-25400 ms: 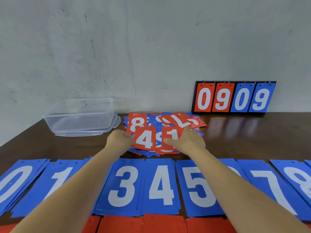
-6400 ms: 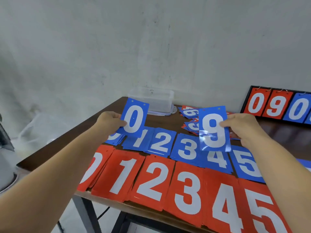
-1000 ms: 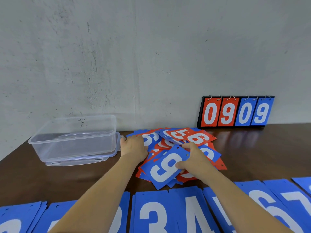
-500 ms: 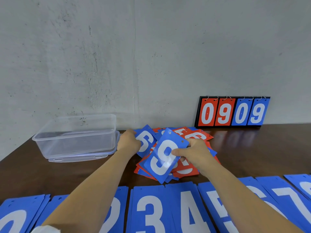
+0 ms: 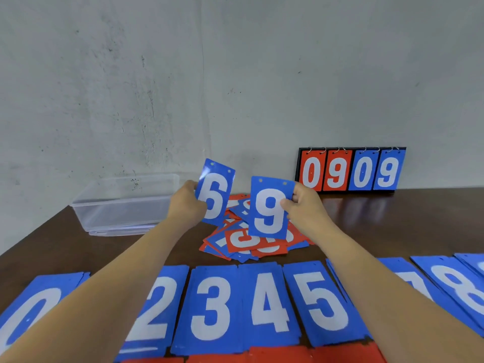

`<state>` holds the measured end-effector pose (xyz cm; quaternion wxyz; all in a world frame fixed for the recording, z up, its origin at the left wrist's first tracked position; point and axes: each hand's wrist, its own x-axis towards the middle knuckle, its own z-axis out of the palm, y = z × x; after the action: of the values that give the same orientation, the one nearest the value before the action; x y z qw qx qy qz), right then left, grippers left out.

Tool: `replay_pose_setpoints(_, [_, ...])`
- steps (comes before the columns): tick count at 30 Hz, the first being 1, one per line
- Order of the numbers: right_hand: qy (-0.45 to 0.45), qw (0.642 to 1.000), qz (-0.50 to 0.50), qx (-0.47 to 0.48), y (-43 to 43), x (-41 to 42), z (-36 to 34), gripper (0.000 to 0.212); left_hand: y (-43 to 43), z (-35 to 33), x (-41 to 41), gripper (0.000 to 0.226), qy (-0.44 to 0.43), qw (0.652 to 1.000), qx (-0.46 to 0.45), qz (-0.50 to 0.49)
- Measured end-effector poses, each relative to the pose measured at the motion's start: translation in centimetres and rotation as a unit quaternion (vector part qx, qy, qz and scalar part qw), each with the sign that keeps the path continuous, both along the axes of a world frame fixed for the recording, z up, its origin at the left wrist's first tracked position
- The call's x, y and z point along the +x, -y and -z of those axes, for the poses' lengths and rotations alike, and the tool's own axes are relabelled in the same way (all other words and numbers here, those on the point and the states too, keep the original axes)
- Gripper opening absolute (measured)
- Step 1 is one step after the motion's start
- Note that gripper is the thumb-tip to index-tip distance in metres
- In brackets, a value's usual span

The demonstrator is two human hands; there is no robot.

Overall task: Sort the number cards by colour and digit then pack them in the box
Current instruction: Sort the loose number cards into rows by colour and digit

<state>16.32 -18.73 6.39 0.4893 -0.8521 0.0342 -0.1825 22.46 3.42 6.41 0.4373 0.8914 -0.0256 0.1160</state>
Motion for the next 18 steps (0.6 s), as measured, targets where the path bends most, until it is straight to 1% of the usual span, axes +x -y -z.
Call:
replay_pose_setpoints(3, [0.001, 1.000, -0.003, -0.007, 1.5, -1.3, -0.3, 0.018, 0.4, 0.0, -2.4, 0.032, -0.012, 1.000, -0.007, -0.003])
replay_pose_setpoints(6, [0.002, 1.000, 0.003, -0.012, 2.8, -2.5, -0.3, 0.016, 0.8, 0.4, -4.6, 0.016, -0.019, 1.000, -0.016, -0.015])
replay_pose_setpoints(8, [0.008, 1.000, -0.002, -0.020, 3.7, -3.3, -0.2, 0.014, 1.3, 0.6, -6.3, 0.023, -0.020, 0.999, -0.029, -0.018])
replay_pose_setpoints(9, [0.014, 1.000, -0.003, -0.021, 4.2, -3.8, -0.2, 0.010, 1.4, 0.8, -7.0, 0.024, -0.025, 0.999, -0.041, -0.017])
replay_pose_setpoints(10, [0.021, 1.000, -0.002, -0.020, 4.6, -4.3, -0.3, 0.003, 1.6, 1.0, -7.8, 0.020, -0.032, 0.998, -0.053, -0.016])
replay_pose_setpoints(12, [0.031, 0.999, 0.004, -0.025, 5.4, -5.5, -0.3, 0.017, 1.7, 1.5, -9.0, 0.005, -0.048, 0.996, -0.072, -0.011])
replay_pose_setpoints(13, [0.033, 0.999, 0.005, -0.026, 5.9, -6.0, -0.3, 0.013, 1.8, 1.8, -9.6, 0.005, -0.058, 0.995, -0.084, -0.005])
replay_pose_setpoints(14, [0.034, 0.999, 0.007, -0.029, 6.3, -6.7, -0.3, 0.004, 2.0, 2.0, -10.2, 0.005, -0.071, 0.993, -0.096, 0.004])
replay_pose_setpoints(16, [0.039, 0.999, 0.012, -0.029, 7.5, -7.8, -0.4, 0.013, 2.6, 2.3, -11.5, 0.007, -0.084, 0.991, -0.105, 0.025])
replay_pose_setpoints(18, [0.052, 0.998, 0.024, -0.037, 9.0, -9.1, -0.7, 0.010, 3.6, 2.4, -12.6, 0.010, -0.088, 0.989, -0.113, 0.032])
